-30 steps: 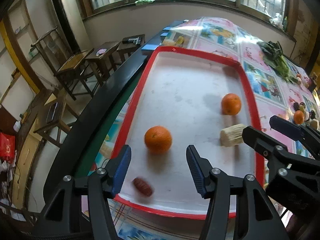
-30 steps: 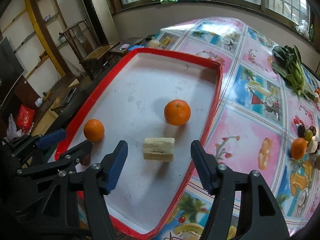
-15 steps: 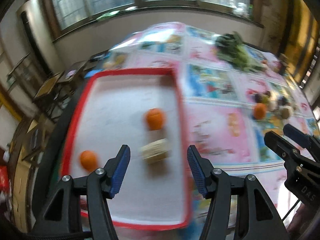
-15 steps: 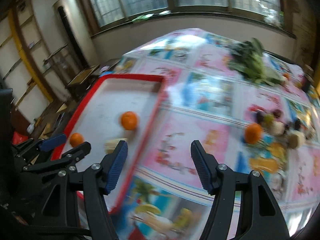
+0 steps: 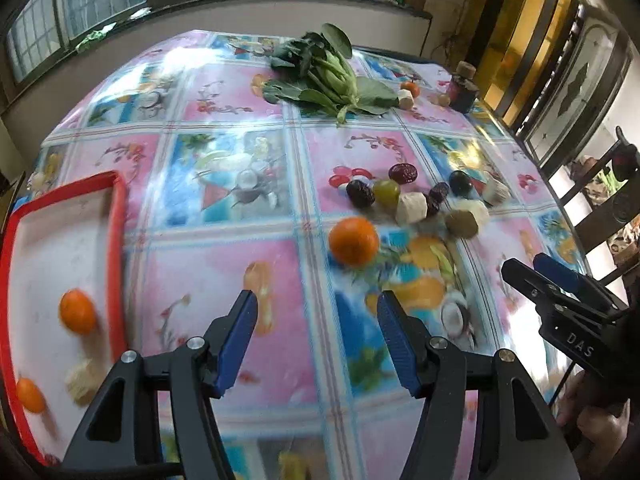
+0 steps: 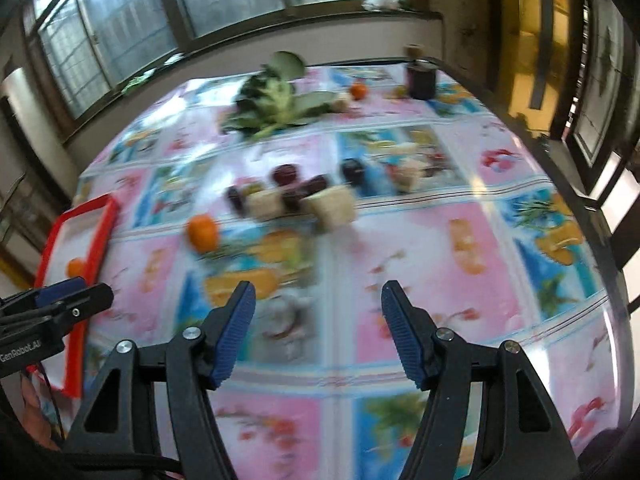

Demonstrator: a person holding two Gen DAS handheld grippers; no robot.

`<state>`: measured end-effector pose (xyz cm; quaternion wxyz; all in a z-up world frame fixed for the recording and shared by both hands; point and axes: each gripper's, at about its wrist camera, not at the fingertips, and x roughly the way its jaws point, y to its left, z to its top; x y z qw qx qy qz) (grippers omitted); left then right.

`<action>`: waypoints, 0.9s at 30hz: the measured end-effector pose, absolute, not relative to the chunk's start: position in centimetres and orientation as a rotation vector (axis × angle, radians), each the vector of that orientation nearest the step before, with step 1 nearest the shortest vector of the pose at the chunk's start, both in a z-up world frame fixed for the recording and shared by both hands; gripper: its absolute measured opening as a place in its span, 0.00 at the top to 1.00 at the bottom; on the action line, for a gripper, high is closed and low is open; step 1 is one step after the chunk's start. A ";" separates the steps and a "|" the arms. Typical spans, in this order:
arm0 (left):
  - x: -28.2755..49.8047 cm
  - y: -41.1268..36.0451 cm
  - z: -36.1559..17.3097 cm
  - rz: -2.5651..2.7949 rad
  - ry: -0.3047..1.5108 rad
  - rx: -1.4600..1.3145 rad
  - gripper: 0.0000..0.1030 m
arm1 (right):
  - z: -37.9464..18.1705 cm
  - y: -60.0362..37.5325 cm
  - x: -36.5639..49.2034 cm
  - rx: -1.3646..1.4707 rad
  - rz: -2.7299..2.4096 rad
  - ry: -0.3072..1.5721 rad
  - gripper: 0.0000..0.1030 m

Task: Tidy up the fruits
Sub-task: 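Move both open grippers back over the fruit on the table, then close left gripper on an orange while right gripper closes on a pale cylinder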

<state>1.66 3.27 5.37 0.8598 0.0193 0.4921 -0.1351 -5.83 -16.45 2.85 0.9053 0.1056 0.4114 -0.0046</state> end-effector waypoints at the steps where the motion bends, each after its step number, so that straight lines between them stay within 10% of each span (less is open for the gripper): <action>1: 2.2 2.9 5.2 -0.284 1.034 0.044 0.40 | 2.7 -16.9 -5.2 0.211 -0.015 0.856 0.36; 23: 6.7 -0.2 1.7 -0.394 1.086 0.035 0.38 | 0.0 -16.9 3.0 0.127 0.065 0.927 0.36; 27: 6.9 -0.3 1.7 -0.395 1.071 0.037 0.38 | -0.2 -16.7 3.2 0.129 0.068 0.927 0.60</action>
